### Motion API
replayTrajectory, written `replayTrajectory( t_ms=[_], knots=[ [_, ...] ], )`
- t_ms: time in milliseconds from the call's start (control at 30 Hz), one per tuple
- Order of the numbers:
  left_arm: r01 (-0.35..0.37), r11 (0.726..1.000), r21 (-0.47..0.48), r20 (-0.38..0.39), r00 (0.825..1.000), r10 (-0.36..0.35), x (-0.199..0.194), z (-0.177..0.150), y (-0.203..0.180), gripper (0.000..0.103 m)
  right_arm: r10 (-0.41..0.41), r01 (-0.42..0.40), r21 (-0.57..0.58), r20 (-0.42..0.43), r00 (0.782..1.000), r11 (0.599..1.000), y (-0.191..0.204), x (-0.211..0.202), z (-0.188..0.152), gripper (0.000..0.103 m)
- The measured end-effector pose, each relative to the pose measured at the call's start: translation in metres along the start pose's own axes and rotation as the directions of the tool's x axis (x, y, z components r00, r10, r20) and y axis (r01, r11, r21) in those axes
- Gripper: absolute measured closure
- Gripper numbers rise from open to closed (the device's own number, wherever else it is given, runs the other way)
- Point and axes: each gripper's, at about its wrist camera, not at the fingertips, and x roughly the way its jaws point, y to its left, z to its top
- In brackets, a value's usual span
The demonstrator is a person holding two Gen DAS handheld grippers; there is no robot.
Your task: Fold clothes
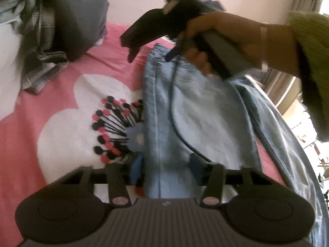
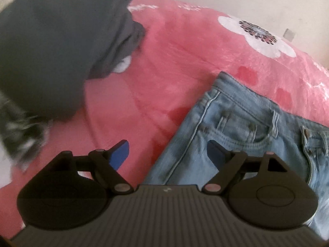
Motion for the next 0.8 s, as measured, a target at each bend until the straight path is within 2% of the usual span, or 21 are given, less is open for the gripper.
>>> replayTrajectory(
  t_ms=[100,167,300,467,533,567,600,700,800],
  knots=[
    [0.048,0.999,-0.019,0.005,0.999,-0.048,0.000,-0.001,0.003,0.078,-0.051,0.050,-0.024,-0.032,0.998,0.998,0.002,0.014,0.003,0.020],
    [0.083,0.995,-0.047,0.011,0.997,-0.083,0.000,0.000,0.009,0.080,-0.078,0.077,-0.037,-0.032,0.996,0.996,0.002,0.017,0.003,0.020],
    [0.090,0.992,-0.087,0.002,0.996,-0.090,0.005,0.000,0.017,0.084,-0.138,0.138,-0.009,-0.031,0.990,0.990,-0.006,0.017,0.006,0.022],
    [0.048,0.998,-0.041,0.015,0.999,-0.047,0.006,-0.003,0.007,0.088,-0.151,0.151,0.003,-0.019,0.988,0.989,-0.006,0.022,0.008,0.024],
    [0.040,0.999,-0.030,0.025,0.999,-0.039,0.005,-0.004,0.003,0.093,-0.150,0.150,0.011,-0.011,0.989,0.989,-0.008,0.023,0.010,0.031],
    [0.038,0.999,-0.026,0.027,0.999,-0.038,0.005,-0.004,0.003,0.093,-0.153,0.153,0.020,-0.005,0.988,0.988,-0.009,0.022,0.010,0.040],
    [0.037,0.999,-0.023,0.028,0.999,-0.036,0.004,-0.004,0.002,0.094,-0.160,0.160,0.030,0.001,0.987,0.987,-0.011,0.021,0.011,0.053],
    [0.037,0.999,-0.021,0.034,0.999,-0.036,0.004,-0.002,0.001,0.095,-0.164,0.162,0.071,0.015,0.986,0.984,-0.021,0.018,0.011,0.073],
    [0.042,0.999,-0.021,0.048,0.998,-0.041,0.001,0.001,-0.003,0.096,-0.146,0.140,0.108,0.044,0.988,0.984,-0.032,0.013,0.005,0.083]
  ],
)
